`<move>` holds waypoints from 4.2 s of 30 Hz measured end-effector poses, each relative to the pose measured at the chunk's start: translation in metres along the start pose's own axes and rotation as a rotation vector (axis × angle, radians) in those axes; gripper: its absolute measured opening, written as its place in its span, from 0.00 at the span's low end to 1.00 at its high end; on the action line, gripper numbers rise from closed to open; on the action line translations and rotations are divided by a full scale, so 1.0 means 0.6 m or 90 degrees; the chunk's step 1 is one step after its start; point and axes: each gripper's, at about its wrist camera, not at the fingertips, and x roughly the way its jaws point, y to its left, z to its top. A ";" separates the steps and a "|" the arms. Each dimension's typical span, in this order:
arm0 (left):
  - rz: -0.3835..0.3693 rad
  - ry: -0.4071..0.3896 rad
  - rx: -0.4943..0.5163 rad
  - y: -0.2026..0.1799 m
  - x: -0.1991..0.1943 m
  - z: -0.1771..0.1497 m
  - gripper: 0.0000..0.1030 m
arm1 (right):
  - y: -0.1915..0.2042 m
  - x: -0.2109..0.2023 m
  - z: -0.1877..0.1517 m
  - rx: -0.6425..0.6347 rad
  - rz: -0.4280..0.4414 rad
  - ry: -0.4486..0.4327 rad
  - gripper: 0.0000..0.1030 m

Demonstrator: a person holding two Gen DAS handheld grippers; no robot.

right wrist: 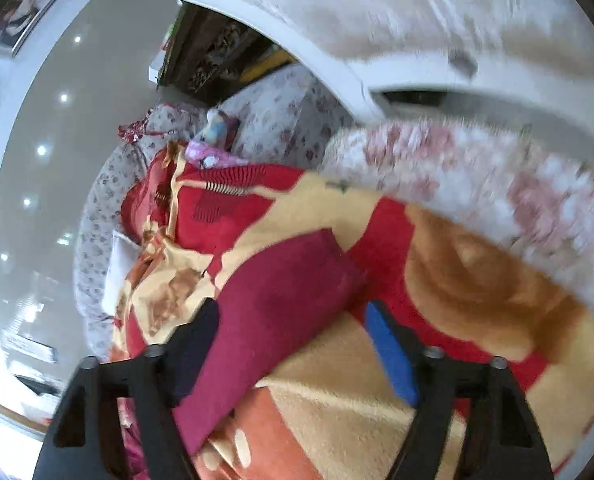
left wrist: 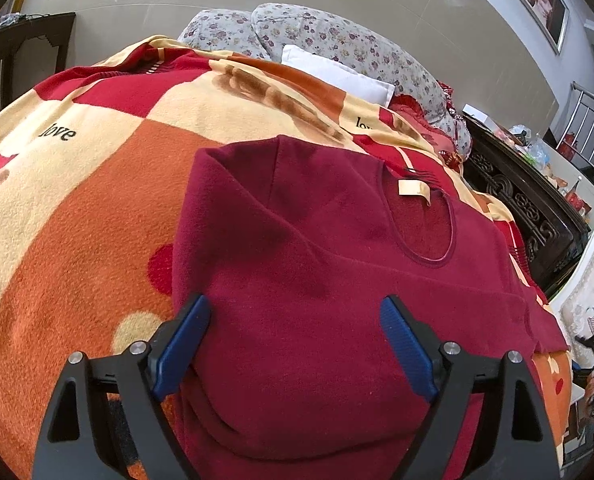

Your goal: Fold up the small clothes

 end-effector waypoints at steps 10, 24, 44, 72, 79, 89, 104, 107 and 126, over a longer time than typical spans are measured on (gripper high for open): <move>0.009 0.002 0.006 -0.003 0.000 -0.001 0.84 | -0.030 0.016 0.015 0.046 0.017 -0.043 0.33; 0.007 0.001 0.004 -0.003 -0.001 -0.001 0.84 | 0.254 -0.034 -0.108 -0.217 0.145 -0.064 0.07; -0.077 -0.045 -0.062 0.025 -0.027 0.002 0.84 | 0.527 0.226 -0.706 -0.591 0.193 0.264 0.09; -0.241 0.120 0.073 -0.117 0.056 -0.003 0.84 | 0.374 0.112 -0.618 -0.512 0.186 0.152 0.52; -0.174 0.128 0.037 -0.110 0.063 0.000 0.05 | 0.364 0.102 -0.609 -0.485 0.191 0.129 0.52; -0.169 -0.030 0.084 -0.127 -0.068 0.052 0.05 | 0.346 0.086 -0.590 -0.429 0.206 0.090 0.54; 0.025 0.015 0.018 0.014 -0.014 0.021 0.05 | 0.342 0.085 -0.585 -0.426 0.205 0.092 0.56; 0.013 0.021 0.006 0.019 -0.018 0.020 0.21 | 0.342 0.085 -0.585 -0.424 0.206 0.090 0.56; 0.024 0.005 0.038 -0.001 -0.005 0.007 0.15 | 0.420 0.040 -0.557 -0.712 0.113 0.071 0.22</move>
